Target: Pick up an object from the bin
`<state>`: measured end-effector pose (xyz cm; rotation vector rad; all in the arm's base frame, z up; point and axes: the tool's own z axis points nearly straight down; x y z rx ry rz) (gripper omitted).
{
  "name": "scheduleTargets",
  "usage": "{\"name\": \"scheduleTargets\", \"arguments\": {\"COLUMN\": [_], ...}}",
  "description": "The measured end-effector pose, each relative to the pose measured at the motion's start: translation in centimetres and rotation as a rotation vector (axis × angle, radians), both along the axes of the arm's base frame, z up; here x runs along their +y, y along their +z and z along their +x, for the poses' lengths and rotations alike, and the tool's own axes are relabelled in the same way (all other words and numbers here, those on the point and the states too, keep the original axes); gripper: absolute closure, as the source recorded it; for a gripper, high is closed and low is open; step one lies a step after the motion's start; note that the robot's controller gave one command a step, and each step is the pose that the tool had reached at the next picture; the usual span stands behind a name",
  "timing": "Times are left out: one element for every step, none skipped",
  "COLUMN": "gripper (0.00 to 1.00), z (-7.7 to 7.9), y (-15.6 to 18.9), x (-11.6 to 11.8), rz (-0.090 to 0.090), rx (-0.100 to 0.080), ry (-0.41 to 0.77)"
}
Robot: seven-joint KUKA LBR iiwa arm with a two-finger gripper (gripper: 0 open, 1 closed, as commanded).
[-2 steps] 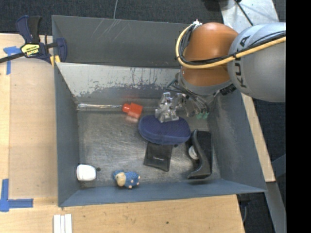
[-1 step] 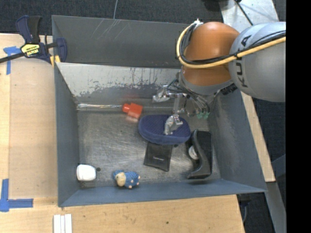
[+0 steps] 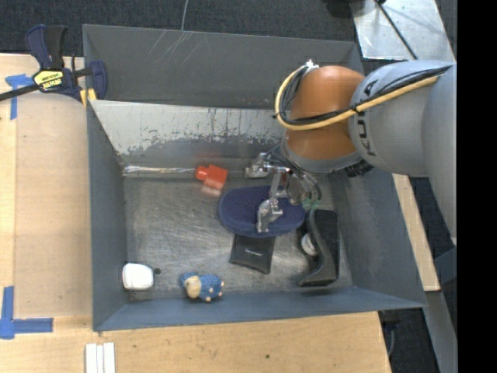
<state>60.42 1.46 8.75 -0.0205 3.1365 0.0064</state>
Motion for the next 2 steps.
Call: {"name": "scheduleTargets", "arguments": {"gripper": [1.00, 1.00], "z": [-0.2, -1.4], "y": [-0.1, 13.3], "x": [0.0, -0.4], "rz": [-0.001, -0.004], "rx": [0.010, -0.007], "ry": [0.000, 0.010]}}
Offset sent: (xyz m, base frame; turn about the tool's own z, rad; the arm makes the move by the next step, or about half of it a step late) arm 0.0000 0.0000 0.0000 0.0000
